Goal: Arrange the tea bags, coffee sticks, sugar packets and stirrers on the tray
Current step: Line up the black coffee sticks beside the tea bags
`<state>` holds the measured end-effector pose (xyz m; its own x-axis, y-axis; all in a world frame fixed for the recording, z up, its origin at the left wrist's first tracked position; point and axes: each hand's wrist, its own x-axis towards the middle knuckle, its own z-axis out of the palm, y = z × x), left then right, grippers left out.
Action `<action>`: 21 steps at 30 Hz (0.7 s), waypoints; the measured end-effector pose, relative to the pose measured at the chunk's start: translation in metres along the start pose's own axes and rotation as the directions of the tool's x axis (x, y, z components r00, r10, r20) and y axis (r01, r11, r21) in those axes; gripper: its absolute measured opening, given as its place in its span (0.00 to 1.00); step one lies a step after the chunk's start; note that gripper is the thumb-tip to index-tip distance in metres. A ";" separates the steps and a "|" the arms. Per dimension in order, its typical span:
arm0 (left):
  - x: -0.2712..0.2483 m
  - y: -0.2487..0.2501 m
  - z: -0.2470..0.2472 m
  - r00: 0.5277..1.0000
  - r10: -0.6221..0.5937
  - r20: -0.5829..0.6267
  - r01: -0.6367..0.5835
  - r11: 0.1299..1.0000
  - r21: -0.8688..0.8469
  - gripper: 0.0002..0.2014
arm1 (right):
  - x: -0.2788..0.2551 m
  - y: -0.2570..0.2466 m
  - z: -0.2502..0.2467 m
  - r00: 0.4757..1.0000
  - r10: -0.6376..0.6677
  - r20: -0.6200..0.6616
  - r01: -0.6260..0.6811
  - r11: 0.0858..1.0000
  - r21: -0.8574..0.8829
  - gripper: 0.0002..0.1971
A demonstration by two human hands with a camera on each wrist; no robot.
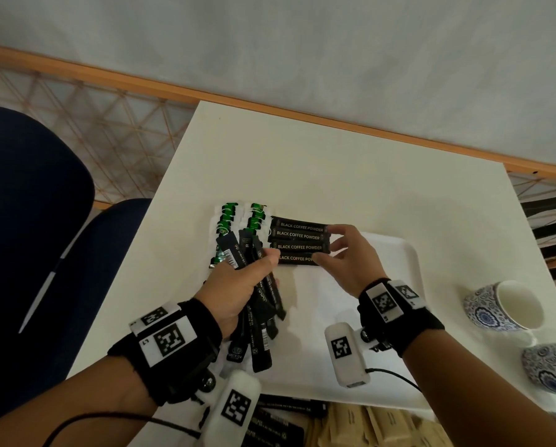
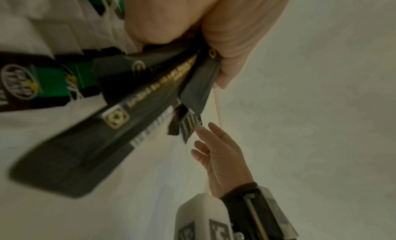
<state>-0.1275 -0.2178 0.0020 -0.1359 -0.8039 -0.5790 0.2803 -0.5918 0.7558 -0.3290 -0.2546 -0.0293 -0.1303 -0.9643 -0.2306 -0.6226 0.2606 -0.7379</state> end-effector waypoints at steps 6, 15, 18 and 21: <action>-0.002 -0.002 0.007 0.998 0.062 0.026 -0.063 0.997 0.051 0.24 | -0.034 -0.035 0.002 0.801 -0.085 0.592 -0.038 0.981 0.192 0.05; -0.001 -0.001 -0.005 0.997 0.053 -0.047 -0.053 0.999 0.015 0.11 | -0.033 -0.025 -0.001 0.913 -0.187 0.362 0.113 0.970 0.214 0.15; -0.003 0.000 -0.004 0.999 0.025 -0.042 -0.026 0.999 -0.041 0.13 | -0.035 -0.022 0.002 0.909 -0.313 0.275 0.304 0.950 0.075 0.19; -0.003 0.000 -0.002 0.999 -0.012 -0.039 0.009 0.997 -0.074 0.13 | -0.034 -0.019 0.000 0.907 -0.361 0.216 0.354 0.932 0.071 0.20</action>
<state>-0.1251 -0.2149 0.0030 -0.1022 -0.7938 -0.5996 0.3485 -0.5931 0.7258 -0.3125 -0.2271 -0.0078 0.2733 -0.9586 -0.0797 -0.5716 -0.0952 -0.8150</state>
